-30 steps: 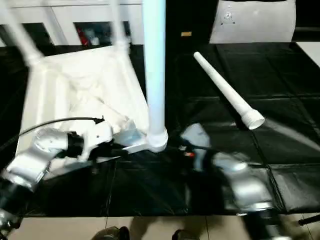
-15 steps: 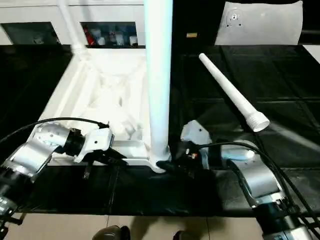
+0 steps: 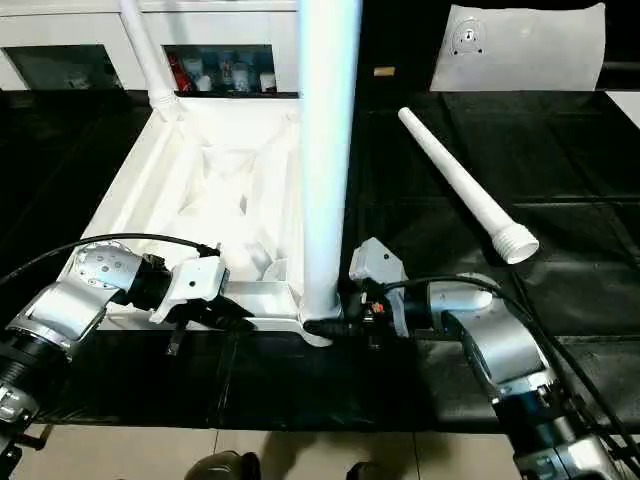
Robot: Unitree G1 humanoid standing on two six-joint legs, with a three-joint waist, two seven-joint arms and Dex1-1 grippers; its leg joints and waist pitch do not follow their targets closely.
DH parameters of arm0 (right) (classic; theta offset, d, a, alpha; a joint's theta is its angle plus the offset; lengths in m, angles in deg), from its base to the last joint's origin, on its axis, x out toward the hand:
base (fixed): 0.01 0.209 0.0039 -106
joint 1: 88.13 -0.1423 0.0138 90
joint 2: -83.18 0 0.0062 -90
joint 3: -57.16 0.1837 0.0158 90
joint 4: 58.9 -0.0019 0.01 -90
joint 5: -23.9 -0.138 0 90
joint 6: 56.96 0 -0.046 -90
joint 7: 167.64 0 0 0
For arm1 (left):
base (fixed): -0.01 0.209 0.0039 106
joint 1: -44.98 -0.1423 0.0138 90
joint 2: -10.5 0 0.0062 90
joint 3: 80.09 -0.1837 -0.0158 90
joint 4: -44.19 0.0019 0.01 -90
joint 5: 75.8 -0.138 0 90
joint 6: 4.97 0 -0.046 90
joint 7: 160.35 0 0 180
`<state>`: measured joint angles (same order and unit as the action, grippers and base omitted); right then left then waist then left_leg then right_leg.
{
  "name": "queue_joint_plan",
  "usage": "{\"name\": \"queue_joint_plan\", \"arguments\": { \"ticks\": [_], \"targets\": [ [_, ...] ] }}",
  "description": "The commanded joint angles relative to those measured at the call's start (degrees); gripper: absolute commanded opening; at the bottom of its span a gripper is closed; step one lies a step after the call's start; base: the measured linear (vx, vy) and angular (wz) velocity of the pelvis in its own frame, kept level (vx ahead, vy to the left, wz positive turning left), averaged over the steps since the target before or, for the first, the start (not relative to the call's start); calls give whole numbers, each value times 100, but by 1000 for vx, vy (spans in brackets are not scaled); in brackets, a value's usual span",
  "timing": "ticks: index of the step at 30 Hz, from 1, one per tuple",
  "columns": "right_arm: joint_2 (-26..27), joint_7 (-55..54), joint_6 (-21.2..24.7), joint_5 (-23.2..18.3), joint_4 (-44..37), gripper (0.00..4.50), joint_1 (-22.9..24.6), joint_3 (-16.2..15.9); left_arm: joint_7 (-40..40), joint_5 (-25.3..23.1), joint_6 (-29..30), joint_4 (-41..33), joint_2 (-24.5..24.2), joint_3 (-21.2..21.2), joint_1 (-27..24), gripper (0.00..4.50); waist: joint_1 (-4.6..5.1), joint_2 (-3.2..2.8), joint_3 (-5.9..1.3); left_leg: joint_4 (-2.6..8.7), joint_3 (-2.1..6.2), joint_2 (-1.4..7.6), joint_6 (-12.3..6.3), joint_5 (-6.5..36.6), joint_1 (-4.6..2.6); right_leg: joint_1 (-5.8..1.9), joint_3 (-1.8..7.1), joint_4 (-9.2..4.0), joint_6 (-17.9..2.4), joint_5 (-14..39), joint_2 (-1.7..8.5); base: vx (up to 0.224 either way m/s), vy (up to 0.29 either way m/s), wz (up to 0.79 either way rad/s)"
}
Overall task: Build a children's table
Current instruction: Rotate leg to tighten
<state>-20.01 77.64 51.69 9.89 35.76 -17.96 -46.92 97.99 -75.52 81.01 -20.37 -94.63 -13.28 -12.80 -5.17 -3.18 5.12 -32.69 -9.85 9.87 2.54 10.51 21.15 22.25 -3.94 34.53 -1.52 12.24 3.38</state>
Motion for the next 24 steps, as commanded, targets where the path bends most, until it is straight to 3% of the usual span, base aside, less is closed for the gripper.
{"name": "queue_joint_plan", "arguments": {
  "ticks": [1,4,5,7,11,13,14,18,19,21,24],
  "targets": [
    [17,49,74,-78,-17,293,-31,-14,329,-151,-126,0,5,-272,-8,0,25,18,-386,279,104,363,-534,498,-46,-315,328,-300,-1532,-86,523,0,0,0],
    [0,95,147,-107,-39,280,-24,-40,305,-157,-119,8,-4,-274,-11,0,24,9,-392,274,111,364,-562,443,-46,-316,319,-284,-1546,-211,512,0,0,0],
    [-32,145,259,-153,-119,277,54,-73,209,-156,-31,26,10,-228,-32,0,18,-30,-379,274,114,363,-560,462,-46,-307,318,-286,-1550,-195,515,0,0,0],
    [-42,160,307,-171,-157,275,100,-86,158,-145,33,32,25,-197,-48,0,25,-9,-383,277,110,369,-548,506,-54,-312,321,-292,-1562,-187,511,0,0,0],
    [142,-254,542,-194,-395,274,487,-63,-716,-15,613,-131,314,200,-212,0,-3,-22,-342,293,108,373,-517,642,-63,-291,326,-319,-1556,-5,519,0,0,0],
    [375,-767,564,-54,-443,273,657,-12,-1144,104,919,-318,504,407,-319,0,3,-18,-309,324,101,390,-422,859,-78,-266,335,-369,-1504,393,533,0,0,0],
    [482,-981,578,2,-438,273,707,16,-1304,144,1032,-392,581,480,-354,0,22,-16,-261,376,115,372,-260,1206,-95,-260,331,-451,-1348,1181,538,0,0,0],
    [1334,-2441,825,258,-262,272,867,248,-2308,262,1915,-1025,1158,802,-579,0,179,2,-169,461,169,327,69,1837,-101,-240,325,-572,-861,2665,545,0,0,0],
    [1604,-2802,944,244,-202,272,863,353,-2621,235,2136,-1184,1379,875,-620,0,238,19,-169,459,179,321,76,1899,-124,-214,330,-616,-768,2851,550,0,0,0],
    [2198,-3618,1143,298,69,272,773,550,-3422,153,2624,-1490,1993,1035,-664,0,319,-15,-163,449,178,326,54,1920,-133,-167,342,-637,-761,2876,545,0,0,0],
    [2825,-4386,1221,162,521,272,534,897,-4270,-67,2870,-1619,2636,1073,-619,0,400,23,-148,454,187,292,-21,1841,-91,-165,332,-669,-655,2880,525,0,0,0]
  ]
}}
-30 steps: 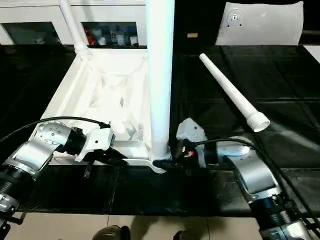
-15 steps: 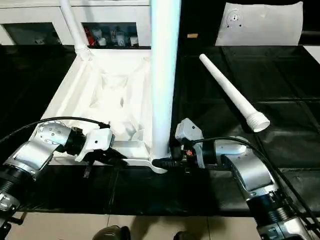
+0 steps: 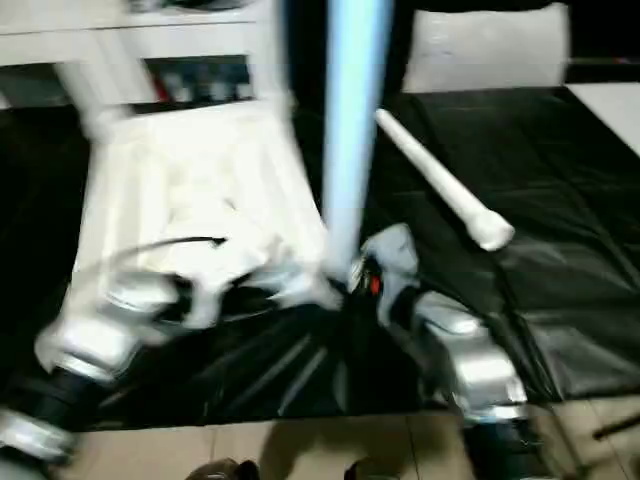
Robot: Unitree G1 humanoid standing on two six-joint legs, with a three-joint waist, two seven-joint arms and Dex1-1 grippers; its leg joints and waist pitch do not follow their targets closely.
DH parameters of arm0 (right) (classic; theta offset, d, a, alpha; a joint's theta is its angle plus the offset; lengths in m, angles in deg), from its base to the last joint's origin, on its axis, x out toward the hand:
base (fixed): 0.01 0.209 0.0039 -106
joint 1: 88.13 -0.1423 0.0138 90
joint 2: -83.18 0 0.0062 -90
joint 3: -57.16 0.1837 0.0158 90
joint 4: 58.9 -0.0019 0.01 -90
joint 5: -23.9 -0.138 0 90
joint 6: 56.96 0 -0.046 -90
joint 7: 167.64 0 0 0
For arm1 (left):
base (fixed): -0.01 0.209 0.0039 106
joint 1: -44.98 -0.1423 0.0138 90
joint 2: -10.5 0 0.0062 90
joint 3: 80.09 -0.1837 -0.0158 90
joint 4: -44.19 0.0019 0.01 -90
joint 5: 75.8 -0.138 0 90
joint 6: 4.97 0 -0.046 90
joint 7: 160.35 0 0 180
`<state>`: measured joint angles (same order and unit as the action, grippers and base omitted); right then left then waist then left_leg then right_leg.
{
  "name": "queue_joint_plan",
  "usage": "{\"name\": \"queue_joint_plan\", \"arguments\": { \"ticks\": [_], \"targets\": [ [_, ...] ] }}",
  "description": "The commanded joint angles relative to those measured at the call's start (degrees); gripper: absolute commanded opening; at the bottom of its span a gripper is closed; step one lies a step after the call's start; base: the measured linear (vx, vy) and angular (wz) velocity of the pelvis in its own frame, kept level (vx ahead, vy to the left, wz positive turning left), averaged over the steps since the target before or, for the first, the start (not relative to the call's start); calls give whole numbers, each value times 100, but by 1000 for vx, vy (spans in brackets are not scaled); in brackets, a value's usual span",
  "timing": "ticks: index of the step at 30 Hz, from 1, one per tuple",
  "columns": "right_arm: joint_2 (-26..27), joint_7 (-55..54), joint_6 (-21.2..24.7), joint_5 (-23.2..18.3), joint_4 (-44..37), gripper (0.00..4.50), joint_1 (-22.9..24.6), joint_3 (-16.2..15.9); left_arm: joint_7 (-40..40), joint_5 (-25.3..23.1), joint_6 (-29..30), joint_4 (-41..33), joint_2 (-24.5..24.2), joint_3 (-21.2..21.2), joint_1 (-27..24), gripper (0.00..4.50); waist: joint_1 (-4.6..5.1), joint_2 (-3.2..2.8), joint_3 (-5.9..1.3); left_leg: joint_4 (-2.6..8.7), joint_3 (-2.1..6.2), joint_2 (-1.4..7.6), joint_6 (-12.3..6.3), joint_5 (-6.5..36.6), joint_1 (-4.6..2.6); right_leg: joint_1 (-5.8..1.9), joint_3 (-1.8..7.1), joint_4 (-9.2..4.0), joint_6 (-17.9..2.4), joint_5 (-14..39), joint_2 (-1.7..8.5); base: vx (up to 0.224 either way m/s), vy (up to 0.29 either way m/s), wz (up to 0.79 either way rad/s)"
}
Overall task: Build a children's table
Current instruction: Rotate leg to tighten
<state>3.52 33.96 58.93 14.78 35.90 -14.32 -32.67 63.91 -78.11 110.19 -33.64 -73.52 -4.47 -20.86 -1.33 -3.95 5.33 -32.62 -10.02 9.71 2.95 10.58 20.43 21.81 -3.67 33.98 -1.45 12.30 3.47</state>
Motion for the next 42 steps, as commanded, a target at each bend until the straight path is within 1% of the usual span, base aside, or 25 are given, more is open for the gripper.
{"name": "queue_joint_plan", "arguments": {
  "ticks": [1,2,3,4,7,9,11,14,15,17,18,19,20,22,24,25,29,30,31,32,37,39,40,41,42],
  "targets": [
    [637,-236,527,-323,613,272,105,-413,-1056,144,59,-356,680,178,190,0,19,87,-180,436,197,304,-74,1790,-28,-112,311,-615,-654,2859,516,0,0,0],
    [765,-376,549,-359,710,272,38,-305,-1200,82,99,-381,774,158,212,0,22,78,-177,425,183,293,-124,1726,-33,-97,323,-636,-646,2836,515,0,0,0],
    [860,-521,547,-366,810,272,-28,-217,-1251,31,126,-401,827,106,230,0,17,90,-185,426,185,295,-175,1601,-5,-110,327,-626,-653,2690,514,0,0,0],
    [888,-546,432,-299,891,272,-83,-228,-1270,-62,163,-425,833,18,244,0,29,88,-204,434,182,305,-219,1461,27,-130,326,-594,-679,2365,498,0,0,0],
    [945,-542,201,-221,989,272,-126,-219,-1156,-223,216,-463,757,-178,251,0,26,81,-239,416,170,314,-297,1216,41,-153,327,-538,-796,1743,491,0,0,0],
    [970,-590,161,-144,970,340,-131,-169,-1000,-303,334,-534,595,-251,230,0,26,67,-262,384,146,313,-416,914,62,-175,319,-484,-1005,1116,493,0,0,0],
    [976,-596,99,-118,981,343,-152,-150,-939,-339,407,-574,502,-293,216,0,34,66,-256,383,145,306,-479,790,93,-198,306,-465,-1063,981,498,0,0,0],
    [904,-531,-63,-71,934,381,-156,-136,-776,-299,472,-606,336,-295,181,0,53,69,-264,375,144,306,-490,702,98,-214,297,-454,-1108,883,492,0,0,0],
    [814,-462,-191,-53,870,391,-140,-130,-649,-261,508,-608,212,-285,161,0,56,54,-257,381,141,314,-481,799,86,-200,291,-467,-1108,991,494,0,0,0],
    [510,-231,-451,18,683,397,-56,-160,-378,-216,471,-572,-48,-267,133,0,71,61,-264,386,146,320,-437,891,79,-208,291,-475,-1077,1139,491,0,0,0],
    [414,-124,-544,24,626,397,-22,-169,-287,-199,447,-560,-123,-265,126,0,68,49,-282,366,142,329,-454,797,74,-214,308,-448,-1118,889,493,0,0,0],
    [414,-124,-544,24,626,415,-22,-169,-287,-199,447,-560,-123,-265,126,0,68,49,-282,366,142,329,-454,797,74,-214,308,-448,-1118,889,493,0,0,0],
    [92,316,-697,-26,442,425,96,-171,-9,-159,290,-486,-371,-285,123,0,52,61,-310,347,148,324,-537,620,86,-233,301,-405,-1207,465,481,0,0,0],
    [-236,733,-831,-53,273,431,206,-187,269,-123,101,-395,-603,-298,128,0,34,62,-335,305,136,310,-681,395,108,-256,304,-351,-1277,-52,474,0,0,0],
    [-684,1456,-866,-272,-17,442,361,-133,741,-53,-164,-218,-953,-340,170,0,23,68,-348,290,130,309,-829,321,109,-256,295,-323,-1352,-297,474,0,0,0],
    [-823,1687,-842,-359,-113,442,398,-125,905,-24,-293,-154,-1053,-350,192,0,5,53,-350,281,129,315,-884,354,104,-256,289,-324,-1375,-239,481,0,0,0],
    [-1318,2359,-778,-618,-381,442,474,-189,1494,79,-649,6,-1397,-416,252,0,-50,61,-342,287,132,337,-907,428,93,-246,282,-330,-1364,27,480,0,0,0],
    [-1512,2634,-732,-710,-445,442,467,-212,1895,157,-932,40,-1572,-495,262,0,-63,97,-363,281,124,341,-901,451,72,-241,284,-339,-1368,97,475,0,0,0],
    [-1535,2666,-722,-720,-450,442,463,-217,1938,160,-971,48,-1594,-507,266,0,-85,78,-362,280,122,343,-903,417,69,-236,293,-327,-1384,107,485,0,0,0],
    [-1860,3173,-601,-858,-523,442,399,-318,2520,197,-1471,176,-1878,-672,324,0,-104,89,-380,271,131,334,-922,382,68,-246,283,-326,-1406,92,481,0,0,0],
    [-2317,4077,-468,-941,-477,442,156,-597,3170,201,-1946,541,-2132,-848,535,0,-218,82,-408,230,101,357,-980,236,48,-213,275,-260,-1472,-120,466,0,0,0],
    [-2403,4305,-483,-952,-407,442,48,-687,3371,177,-2102,640,-2178,-928,615,0,-310,85,-417,217,101,388,-903,260,49,-200,289,-239,-1506,26,502,0,0,0],
    [-2437,4396,-507,-949,-354,442,-23,-732,3471,187,-2177,692,-2184,-950,652,0,-315,119,-423,216,101,392,-883,256,56,-206,292,-233,-1508,42,504,0,0,0],
    [-2437,4396,-507,-949,-354,442,-23,-732,3471,187,-2177,692,-2184,-950,652,0,-349,102,-423,208,104,398,-841,262,55,-193,298,-224,-1516,78,513,0,0,0],
    [-2464,4555,-530,-941,-249,425,-200,-836,3660,195,-2326,768,-2196,-1024,726,0,-353,109,-421,210,104,402,-811,301,56,-187,297,-224,-1518,133,511,0,0,0]
  ]
}}
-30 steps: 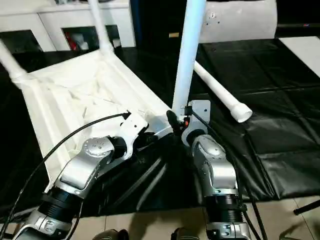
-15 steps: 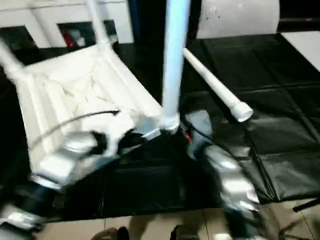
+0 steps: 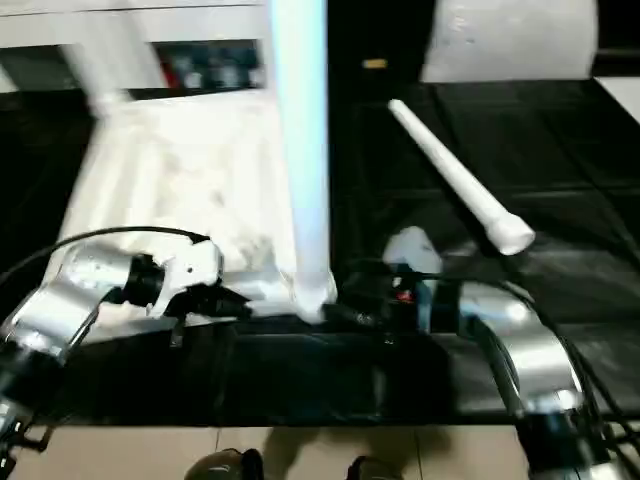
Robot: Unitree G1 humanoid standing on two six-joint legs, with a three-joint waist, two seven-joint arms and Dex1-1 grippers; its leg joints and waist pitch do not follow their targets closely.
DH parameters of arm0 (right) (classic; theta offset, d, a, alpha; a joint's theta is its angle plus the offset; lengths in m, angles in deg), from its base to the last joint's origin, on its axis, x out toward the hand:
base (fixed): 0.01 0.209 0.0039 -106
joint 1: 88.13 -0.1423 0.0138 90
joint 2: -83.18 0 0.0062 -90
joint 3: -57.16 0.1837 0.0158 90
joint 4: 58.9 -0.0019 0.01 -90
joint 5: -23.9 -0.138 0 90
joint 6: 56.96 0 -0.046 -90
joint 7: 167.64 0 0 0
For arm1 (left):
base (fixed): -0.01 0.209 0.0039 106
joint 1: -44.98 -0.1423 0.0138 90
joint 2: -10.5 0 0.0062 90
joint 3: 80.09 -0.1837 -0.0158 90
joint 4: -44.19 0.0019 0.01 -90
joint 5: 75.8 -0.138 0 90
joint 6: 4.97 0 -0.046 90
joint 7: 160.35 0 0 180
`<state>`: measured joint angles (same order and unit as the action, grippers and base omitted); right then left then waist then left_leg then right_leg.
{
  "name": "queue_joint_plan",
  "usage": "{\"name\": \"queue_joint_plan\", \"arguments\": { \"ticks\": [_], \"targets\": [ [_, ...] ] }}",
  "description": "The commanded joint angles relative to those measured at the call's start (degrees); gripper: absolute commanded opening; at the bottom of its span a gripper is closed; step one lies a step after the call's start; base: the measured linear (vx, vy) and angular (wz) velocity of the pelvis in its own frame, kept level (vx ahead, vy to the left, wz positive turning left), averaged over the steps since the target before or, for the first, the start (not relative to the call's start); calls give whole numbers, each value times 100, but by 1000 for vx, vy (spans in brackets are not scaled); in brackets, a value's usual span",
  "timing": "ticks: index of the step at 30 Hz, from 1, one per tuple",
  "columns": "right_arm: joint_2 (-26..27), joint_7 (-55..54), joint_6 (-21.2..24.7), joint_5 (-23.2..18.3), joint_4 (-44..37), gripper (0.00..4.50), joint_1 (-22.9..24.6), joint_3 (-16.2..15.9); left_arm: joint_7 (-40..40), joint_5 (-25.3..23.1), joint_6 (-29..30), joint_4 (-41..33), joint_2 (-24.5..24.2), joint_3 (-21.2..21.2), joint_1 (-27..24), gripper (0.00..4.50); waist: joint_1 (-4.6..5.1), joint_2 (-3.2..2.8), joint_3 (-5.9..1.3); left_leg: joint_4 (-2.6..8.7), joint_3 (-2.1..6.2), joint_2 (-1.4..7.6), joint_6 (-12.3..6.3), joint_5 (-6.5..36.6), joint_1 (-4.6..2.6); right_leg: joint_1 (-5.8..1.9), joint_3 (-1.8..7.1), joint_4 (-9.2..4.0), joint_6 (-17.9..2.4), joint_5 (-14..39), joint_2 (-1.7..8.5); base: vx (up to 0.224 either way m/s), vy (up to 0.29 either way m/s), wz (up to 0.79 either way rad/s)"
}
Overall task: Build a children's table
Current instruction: Rotate leg to tighten
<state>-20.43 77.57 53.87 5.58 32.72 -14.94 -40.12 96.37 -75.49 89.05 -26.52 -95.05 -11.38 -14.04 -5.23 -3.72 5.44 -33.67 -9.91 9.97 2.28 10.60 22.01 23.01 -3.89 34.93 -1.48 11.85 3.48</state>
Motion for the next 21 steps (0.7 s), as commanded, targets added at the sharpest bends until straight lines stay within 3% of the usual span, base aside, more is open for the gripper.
{"name": "queue_joint_plan", "arguments": {
  "ticks": [1,4,6,13,21],
  "targets": [
    [-76,272,-13,-43,117,425,-225,-143,481,-77,-293,104,-50,-380,85,0,37,110,-433,315,87,356,-693,400,-101,-311,312,-332,-1500,347,505,0,0,0],
    [-59,358,0,-36,206,392,-369,-229,596,-113,-443,208,-31,-441,157,0,21,111,-417,327,88,351,-535,626,-106,-308,324,-371,-1400,793,529,0,0,0],
    [-24,452,54,-38,257,387,-457,-302,637,-135,-537,310,30,-462,216,0,14,111,-420,325,84,351,-499,615,-110,-298,331,-376,-1352,811,521,0,0,0],
    [-12,621,136,-84,310,324,-502,-443,626,-177,-658,465,88,-483,289,0,-23,125,-471,285,88,344,-631,298,-79,-318,318,-306,-1402,308,522,0,0,0],
    [-45,765,248,-135,305,270,-485,-510,655,-182,-752,589,91,-486,311,0,-40,126,-471,285,93,343,-599,355,-80,-317,309,-319,-1359,505,514,0,0,0]
  ]
}}
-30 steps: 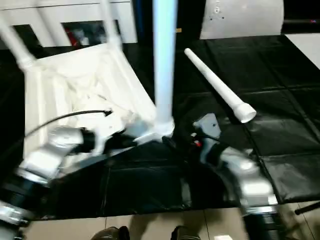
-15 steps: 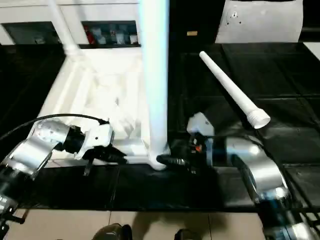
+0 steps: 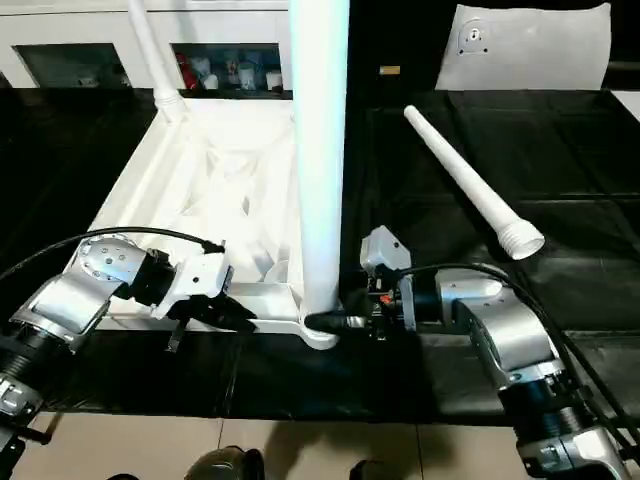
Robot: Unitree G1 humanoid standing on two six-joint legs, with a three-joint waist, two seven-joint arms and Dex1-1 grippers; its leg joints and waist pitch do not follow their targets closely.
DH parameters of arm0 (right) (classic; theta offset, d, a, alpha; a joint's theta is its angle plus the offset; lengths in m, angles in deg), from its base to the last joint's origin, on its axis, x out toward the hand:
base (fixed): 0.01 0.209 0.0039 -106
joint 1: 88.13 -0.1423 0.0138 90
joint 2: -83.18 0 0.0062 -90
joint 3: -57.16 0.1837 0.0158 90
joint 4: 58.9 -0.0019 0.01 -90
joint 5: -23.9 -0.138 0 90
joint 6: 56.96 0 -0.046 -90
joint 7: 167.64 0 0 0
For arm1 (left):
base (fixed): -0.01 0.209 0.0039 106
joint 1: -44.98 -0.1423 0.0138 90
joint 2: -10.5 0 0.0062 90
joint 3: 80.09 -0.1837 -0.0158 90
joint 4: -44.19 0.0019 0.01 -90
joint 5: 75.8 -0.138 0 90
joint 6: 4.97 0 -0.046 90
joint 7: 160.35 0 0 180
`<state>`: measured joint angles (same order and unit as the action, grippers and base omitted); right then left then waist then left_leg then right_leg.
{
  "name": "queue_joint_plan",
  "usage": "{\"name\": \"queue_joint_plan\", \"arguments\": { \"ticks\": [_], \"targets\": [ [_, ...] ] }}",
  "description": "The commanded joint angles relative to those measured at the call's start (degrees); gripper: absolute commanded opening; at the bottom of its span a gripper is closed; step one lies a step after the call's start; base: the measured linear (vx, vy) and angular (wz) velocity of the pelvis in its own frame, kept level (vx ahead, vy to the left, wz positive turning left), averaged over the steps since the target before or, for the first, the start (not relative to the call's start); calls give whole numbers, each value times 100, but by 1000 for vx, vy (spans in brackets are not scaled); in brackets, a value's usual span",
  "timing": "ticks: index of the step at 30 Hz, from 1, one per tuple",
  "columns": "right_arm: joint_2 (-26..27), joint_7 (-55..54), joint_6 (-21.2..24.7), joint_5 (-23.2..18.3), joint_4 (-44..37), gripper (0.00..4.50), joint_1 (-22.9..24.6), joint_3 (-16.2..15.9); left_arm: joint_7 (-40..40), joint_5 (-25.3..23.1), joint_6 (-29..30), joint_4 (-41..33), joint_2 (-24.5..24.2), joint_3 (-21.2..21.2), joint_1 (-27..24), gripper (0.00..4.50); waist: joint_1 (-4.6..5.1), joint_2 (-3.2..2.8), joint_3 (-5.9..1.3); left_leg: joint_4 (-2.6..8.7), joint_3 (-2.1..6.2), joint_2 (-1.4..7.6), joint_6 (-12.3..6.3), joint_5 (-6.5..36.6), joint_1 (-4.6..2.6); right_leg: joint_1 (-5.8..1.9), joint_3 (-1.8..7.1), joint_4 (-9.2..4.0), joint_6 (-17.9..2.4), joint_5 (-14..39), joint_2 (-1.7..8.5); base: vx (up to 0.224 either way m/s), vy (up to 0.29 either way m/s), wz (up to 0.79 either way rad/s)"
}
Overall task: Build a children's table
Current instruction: Rotate leg to tighten
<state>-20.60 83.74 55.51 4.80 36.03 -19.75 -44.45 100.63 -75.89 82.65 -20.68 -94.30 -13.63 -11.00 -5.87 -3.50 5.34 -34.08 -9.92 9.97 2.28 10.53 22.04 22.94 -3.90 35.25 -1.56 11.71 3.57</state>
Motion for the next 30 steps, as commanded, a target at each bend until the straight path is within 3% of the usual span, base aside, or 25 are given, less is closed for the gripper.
{"name": "queue_joint_plan", "arguments": {
  "ticks": [1,7,14,15,17,20,21,22,23,26,28,30],
  "targets": [
    [-45,170,98,-56,-41,266,12,-94,229,-148,-124,29,16,-255,13,0,21,99,-465,325,93,345,-590,366,-88,-307,311,-354,-1356,516,505,0,0,0],
    [-109,212,123,-52,-135,216,133,-142,151,-196,-117,145,12,-214,32,0,-10,88,-466,319,91,343,-575,359,-86,-304,314,-345,-1374,430,503,0,0,0],
    [-104,148,99,-37,-202,205,269,-184,-119,-269,-25,285,67,-141,49,0,-23,101,-478,326,96,350,-538,437,-99,-306,309,-345,-1384,393,501,0,0,0],
    [-101,134,113,-43,-225,205,283,-188,-179,-284,0,306,76,-124,55,0,-40,31,-460,327,106,352,-519,484,-103,-291,308,-347,-1386,441,506,0,0,0],
    [-94,110,118,-46,-252,204,303,-188,-290,-290,67,332,106,-82,69,0,-29,66,-454,338,99,350,-489,581,-105,-301,312,-372,-1377,502,502,0,0,0],
    [-7,-117,197,-84,-364,204,410,-109,-667,-144,418,312,276,159,74,0,-36,60,-432,355,93,356,-410,739,-125,-294,321,-415,-1331,808,510,0,0,0],
    [157,-486,248,-88,-448,204,533,20,-1024,6,773,222,438,388,53,0,-50,61,-431,356,91,363,-373,796,-152,-277,327,-430,-1325,922,514,0,0,0],
    [157,-486,248,-88,-448,204,533,20,-1024,6,773,222,438,388,53,0,-42,65,-420,365,93,360,-325,916,-164,-261,326,-454,-1328,1093,517,0,0,0],
    [413,-1104,262,29,-470,203,646,178,-1442,175,1215,11,636,634,0,0,-7,62,-395,396,111,350,-290,990,-121,-287,314,-461,-1260,1330,524,0,0,0],
    [811,-1985,251,239,-404,203,748,378,-2103,404,1896,-333,982,989,-59,0,59,55,-373,432,137,342,-151,1207,-117,-276,298,-508,-1130,1740,532,0,0,0],
    [1130,-2608,306,358,-312,200,772,525,-2541,504,2333,-608,1240,1179,-108,0,165,73,-357,446,148,310,-70,1351,-100,-273,289,-544,-1045,1989,519,0,0,0],
    [1613,-3381,456,415,-135,199,694,713,-3152,462,2743,-934,1640,1339,-179,0,263,75,-361,449,152,305,-60,1339,-82,-267,284,-545,-1048,1887,501,0,0,0]
  ]
}}
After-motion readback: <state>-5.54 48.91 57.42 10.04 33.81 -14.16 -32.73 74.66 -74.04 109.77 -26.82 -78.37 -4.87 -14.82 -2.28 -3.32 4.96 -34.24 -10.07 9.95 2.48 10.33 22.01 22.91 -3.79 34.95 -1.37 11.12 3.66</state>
